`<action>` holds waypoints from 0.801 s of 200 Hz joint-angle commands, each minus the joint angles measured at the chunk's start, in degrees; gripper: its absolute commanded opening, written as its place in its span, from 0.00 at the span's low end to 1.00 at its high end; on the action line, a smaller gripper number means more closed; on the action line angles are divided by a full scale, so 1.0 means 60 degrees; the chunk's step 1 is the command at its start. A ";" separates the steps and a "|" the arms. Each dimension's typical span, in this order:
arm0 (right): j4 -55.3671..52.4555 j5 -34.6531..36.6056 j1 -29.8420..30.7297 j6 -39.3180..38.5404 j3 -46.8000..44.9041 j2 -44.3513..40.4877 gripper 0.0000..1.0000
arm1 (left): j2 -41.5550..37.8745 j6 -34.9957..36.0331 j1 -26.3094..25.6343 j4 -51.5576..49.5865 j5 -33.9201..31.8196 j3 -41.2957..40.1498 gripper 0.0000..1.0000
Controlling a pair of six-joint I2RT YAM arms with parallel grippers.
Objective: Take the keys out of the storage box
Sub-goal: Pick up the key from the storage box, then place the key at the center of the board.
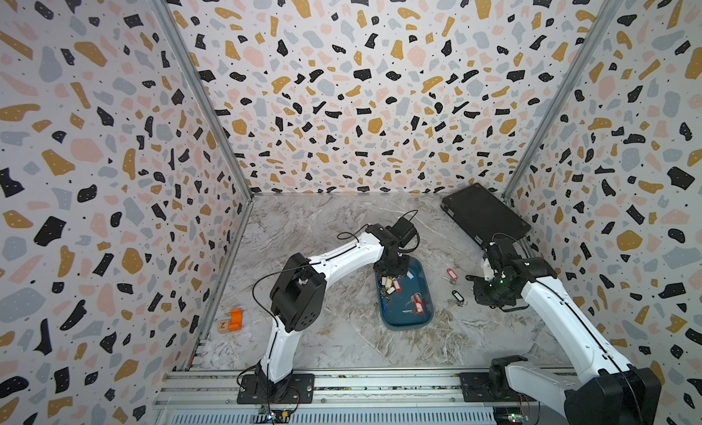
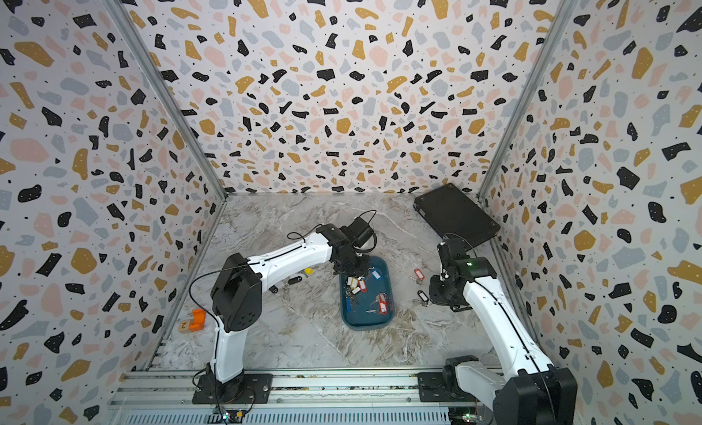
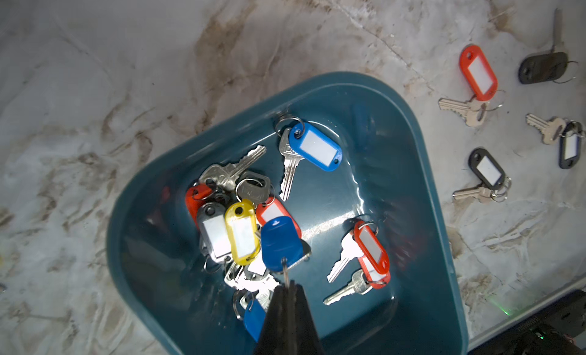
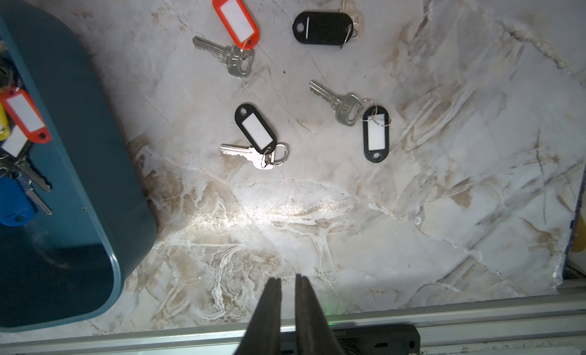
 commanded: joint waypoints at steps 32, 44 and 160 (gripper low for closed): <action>-0.0072 0.0013 0.0058 0.0082 -0.0067 0.0023 0.15 | -0.2322 0.0171 0.1105 -0.0234 -0.0041 -0.0746 0.00; -0.0067 0.0002 0.0064 0.0076 -0.0067 0.0025 0.15 | -0.2798 0.0227 0.1519 -0.0289 -0.0102 -0.1076 0.00; -0.0043 -0.0045 0.0149 0.0075 -0.0078 0.0157 0.15 | -0.5512 0.0014 0.2911 0.0154 0.0390 -0.6138 0.00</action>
